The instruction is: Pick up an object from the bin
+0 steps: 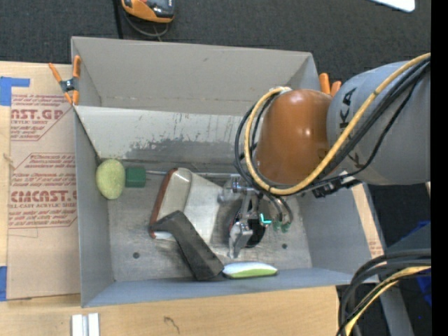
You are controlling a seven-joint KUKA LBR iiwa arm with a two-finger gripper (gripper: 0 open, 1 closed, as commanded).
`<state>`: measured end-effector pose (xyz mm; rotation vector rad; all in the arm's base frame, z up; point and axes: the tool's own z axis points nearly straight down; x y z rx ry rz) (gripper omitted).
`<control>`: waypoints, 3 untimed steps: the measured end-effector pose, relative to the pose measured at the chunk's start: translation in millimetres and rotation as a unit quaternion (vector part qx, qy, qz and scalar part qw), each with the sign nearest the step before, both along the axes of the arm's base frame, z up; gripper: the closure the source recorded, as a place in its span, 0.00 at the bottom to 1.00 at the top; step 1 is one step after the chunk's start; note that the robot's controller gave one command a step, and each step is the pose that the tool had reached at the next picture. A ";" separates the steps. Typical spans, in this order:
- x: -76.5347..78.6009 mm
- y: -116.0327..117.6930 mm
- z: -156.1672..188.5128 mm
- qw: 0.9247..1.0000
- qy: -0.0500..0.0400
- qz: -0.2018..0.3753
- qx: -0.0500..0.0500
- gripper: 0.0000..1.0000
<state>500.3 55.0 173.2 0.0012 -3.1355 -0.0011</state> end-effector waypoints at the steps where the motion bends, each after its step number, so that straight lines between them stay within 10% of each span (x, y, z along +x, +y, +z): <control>1: 1.7 -0.3 2.7 1.000 -0.003 0.000 0.000 0.00; 3: 9.1 -68.1 -66.9 1.000 -0.001 -0.009 -0.001 0.00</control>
Offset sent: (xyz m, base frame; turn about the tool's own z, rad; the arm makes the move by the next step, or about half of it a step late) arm 0.0211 -0.0711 -0.0678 0.0415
